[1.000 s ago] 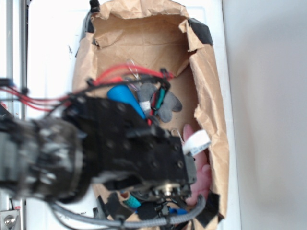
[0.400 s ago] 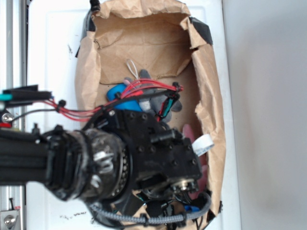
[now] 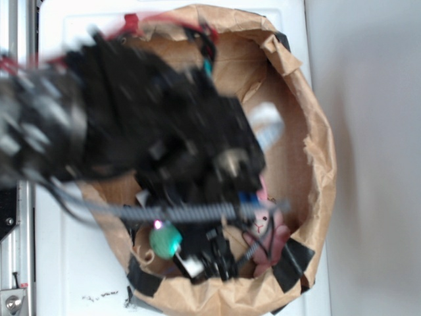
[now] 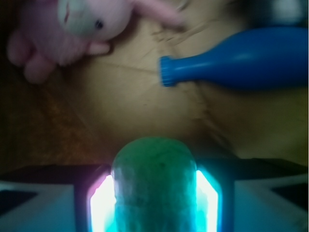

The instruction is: Grab the green ball.

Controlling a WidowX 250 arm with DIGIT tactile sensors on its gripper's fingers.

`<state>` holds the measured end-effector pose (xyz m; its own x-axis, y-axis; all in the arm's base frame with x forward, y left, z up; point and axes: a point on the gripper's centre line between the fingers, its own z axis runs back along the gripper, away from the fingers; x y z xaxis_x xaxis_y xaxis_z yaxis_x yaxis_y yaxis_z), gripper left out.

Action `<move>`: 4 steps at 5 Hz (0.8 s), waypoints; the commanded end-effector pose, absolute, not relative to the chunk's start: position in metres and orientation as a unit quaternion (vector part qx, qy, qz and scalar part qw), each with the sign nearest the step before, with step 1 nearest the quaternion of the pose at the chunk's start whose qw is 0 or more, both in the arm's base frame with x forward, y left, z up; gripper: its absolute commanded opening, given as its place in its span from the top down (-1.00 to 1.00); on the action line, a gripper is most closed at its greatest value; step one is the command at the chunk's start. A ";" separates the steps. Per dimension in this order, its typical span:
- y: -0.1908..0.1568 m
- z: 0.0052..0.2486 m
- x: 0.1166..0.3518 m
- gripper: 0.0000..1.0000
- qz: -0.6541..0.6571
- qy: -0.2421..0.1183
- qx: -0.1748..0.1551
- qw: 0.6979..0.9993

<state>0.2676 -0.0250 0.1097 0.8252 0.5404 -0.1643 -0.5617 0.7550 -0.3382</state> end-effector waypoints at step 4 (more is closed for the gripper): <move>0.029 0.213 0.284 1.00 0.378 -0.128 0.055 0.915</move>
